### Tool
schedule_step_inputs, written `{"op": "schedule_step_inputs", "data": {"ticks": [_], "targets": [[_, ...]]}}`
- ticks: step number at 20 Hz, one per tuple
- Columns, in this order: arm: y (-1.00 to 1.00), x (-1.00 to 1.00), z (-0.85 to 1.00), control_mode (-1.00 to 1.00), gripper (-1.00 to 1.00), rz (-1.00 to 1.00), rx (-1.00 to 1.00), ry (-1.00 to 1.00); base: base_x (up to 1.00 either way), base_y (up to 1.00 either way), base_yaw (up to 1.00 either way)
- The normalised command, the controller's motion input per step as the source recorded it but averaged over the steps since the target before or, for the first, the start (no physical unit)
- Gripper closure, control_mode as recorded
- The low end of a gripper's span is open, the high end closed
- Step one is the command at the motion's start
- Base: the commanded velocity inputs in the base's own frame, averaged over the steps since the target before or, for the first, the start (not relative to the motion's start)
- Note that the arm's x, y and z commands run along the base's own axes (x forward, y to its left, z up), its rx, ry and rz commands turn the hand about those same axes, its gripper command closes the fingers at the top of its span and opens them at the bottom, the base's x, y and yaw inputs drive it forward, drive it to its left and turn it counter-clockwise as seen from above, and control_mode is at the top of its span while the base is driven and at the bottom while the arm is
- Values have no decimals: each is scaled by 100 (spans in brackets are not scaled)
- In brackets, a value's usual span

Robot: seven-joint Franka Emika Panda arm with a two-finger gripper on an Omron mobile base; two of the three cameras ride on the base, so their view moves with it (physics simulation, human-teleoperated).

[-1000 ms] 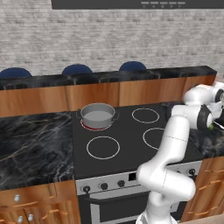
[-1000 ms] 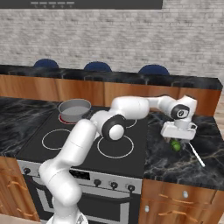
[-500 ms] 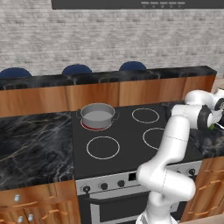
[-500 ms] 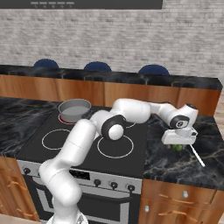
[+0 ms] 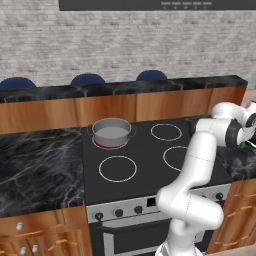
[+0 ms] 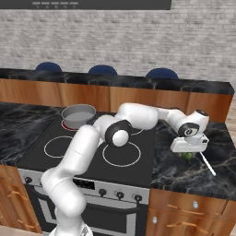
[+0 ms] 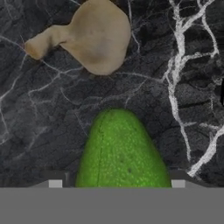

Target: Put the avocado and garlic in the pot. Retrieve the spatula and lightly stir the vegetables in the pot.

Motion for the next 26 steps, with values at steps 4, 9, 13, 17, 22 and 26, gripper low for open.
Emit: {"op": "schedule_step_inputs", "data": {"ticks": [4, 9, 13, 17, 22, 26], "targets": [[1, -24, 2, -100, 100, 0, 0, 0, 0, 0, 0], [49, -51, 43, -100, 100, -1, 0, -8, 0, 0, 0], [100, -6, 35, -100, 100, -4, -3, -12, 0, 0, 0], [100, -2, 59, -100, 100, -7, -9, -12, 0, 0, 0], [100, 0, 66, -100, 100, -8, -16, -13, 0, 0, 0], [100, 0, 33, -100, 100, -7, -19, -18, 0, 0, 0]]}}
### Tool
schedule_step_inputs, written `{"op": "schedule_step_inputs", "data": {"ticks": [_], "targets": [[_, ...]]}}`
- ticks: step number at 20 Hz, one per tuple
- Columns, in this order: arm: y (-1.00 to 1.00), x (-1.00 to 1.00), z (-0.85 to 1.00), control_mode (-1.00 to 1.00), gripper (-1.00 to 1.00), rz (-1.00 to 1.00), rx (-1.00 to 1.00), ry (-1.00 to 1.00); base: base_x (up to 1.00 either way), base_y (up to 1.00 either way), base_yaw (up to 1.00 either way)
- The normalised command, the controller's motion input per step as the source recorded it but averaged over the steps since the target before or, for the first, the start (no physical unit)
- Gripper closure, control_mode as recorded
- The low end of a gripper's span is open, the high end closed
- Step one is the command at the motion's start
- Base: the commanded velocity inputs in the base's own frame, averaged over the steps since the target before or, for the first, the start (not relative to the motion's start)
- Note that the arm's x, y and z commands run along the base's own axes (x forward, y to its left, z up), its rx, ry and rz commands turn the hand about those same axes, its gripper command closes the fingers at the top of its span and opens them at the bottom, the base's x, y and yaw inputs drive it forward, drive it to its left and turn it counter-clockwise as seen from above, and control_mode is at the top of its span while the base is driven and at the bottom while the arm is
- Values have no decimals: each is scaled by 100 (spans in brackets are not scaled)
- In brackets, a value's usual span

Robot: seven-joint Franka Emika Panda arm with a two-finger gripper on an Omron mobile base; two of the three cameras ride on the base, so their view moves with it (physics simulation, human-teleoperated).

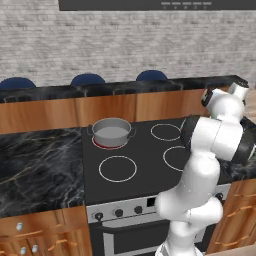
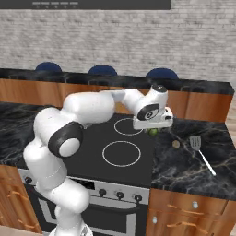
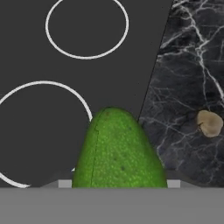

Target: Put the avocado and garlic in the pot. Retrieve the spatula and lightly stir the vegetables in the pot.

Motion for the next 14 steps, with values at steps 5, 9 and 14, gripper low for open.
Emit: {"op": "schedule_step_inputs", "data": {"ticks": [5, 9, 14], "targets": [[100, 0, 11, -100, 100, -7, -14, -15, 0, 0, 0], [100, 0, 24, -100, 100, -2, -8, -22, 0, 0, 0], [100, 0, 24, -100, 100, 0, -4, -21, 0, 0, 0]]}}
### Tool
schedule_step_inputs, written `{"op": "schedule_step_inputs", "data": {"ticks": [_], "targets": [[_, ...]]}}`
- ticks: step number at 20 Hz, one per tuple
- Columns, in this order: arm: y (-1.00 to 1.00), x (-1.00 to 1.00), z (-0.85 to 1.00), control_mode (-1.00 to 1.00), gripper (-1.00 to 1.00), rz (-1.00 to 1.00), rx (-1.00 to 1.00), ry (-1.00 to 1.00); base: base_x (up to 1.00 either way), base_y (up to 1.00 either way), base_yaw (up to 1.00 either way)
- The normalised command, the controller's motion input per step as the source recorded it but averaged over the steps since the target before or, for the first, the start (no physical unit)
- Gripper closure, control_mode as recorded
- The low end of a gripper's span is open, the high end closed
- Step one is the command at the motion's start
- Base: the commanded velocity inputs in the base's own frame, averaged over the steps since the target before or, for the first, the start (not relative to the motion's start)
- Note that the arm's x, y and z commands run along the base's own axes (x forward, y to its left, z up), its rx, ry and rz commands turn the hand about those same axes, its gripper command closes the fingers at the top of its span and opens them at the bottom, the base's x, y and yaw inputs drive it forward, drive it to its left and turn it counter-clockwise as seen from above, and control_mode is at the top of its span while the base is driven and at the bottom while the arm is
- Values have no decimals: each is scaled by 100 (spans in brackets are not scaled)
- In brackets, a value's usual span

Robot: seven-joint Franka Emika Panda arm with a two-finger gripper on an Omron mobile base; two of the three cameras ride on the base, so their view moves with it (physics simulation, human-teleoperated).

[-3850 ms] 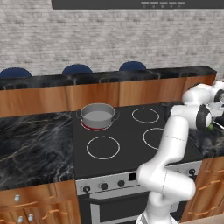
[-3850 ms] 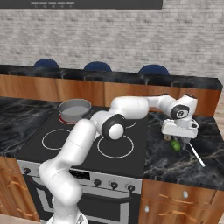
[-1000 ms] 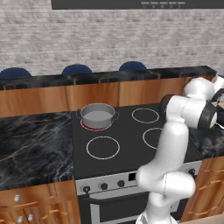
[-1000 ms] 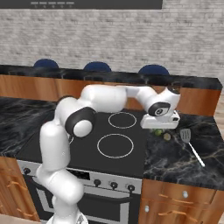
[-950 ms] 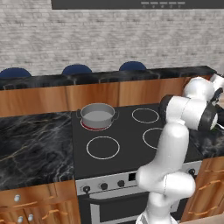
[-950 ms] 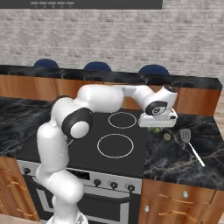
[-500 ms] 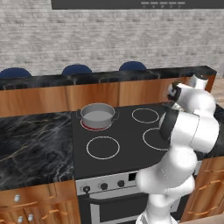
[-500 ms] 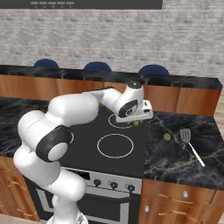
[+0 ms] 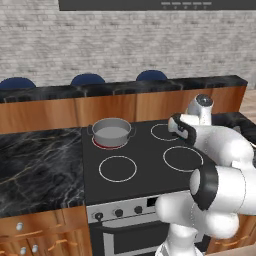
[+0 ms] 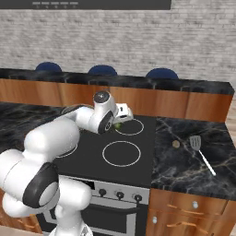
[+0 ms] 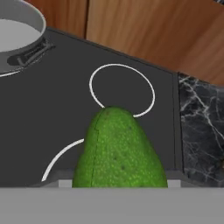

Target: Put the avocado and garlic in the pot. Retrieve the spatula and lightly stir the vegetables in the pot.

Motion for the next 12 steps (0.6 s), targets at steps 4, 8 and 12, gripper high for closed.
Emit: {"op": "schedule_step_inputs", "data": {"ticks": [4, 8, 12], "targets": [[100, 0, 26, -100, 100, 1, -4, -13, 0, 0, 0], [100, 8, 38, -100, 100, 0, -1, -10, 0, 0, 0], [100, 6, 41, -100, 100, -3, 0, -3, 0, 0, 0]]}}
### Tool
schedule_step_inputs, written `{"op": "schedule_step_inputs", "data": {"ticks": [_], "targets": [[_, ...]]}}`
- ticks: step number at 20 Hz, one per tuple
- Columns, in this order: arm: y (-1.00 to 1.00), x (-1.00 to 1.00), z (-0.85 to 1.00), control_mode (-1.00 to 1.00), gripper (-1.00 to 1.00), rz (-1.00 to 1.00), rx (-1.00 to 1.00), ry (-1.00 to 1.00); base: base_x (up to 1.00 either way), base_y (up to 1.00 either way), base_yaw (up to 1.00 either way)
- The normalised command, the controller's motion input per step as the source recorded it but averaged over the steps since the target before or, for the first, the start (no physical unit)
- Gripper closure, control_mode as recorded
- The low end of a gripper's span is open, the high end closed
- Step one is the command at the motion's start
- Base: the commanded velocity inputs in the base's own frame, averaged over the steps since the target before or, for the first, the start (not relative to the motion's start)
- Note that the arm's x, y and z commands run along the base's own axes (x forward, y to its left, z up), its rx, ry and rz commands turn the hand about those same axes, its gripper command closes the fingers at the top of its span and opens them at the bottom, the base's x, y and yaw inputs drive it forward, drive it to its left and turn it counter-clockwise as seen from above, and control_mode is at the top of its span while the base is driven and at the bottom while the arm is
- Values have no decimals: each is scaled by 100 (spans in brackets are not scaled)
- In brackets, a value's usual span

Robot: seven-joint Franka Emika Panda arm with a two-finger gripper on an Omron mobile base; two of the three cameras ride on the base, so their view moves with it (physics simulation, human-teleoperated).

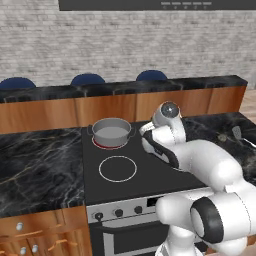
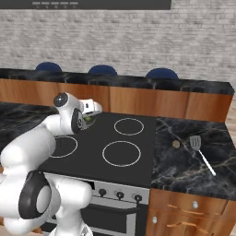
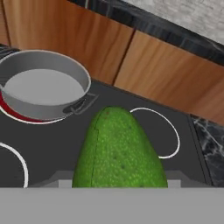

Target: Put the avocado and garlic in the pot. Retrieve the spatula and lightly stir the vegetables in the pot.

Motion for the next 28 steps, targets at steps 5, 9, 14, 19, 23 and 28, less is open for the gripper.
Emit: {"op": "schedule_step_inputs", "data": {"ticks": [5, 9, 14, 19, 23, 28], "targets": [[94, 1, 34, -100, 100, -4, 2, 8, 0, 0, 0], [45, 9, 2, -100, 100, 0, 5, 37, 0, 0, 0], [0, 18, -4, -100, 100, 4, 4, 26, 0, 0, 0], [24, 41, -38, -100, 100, 2, 0, 6, 0, 0, 0], [35, 79, -36, -100, 100, 0, 0, 0, 0, 0, 0], [39, 75, 0, -100, 100, 0, 5, 1, 0, 0, 0]]}}
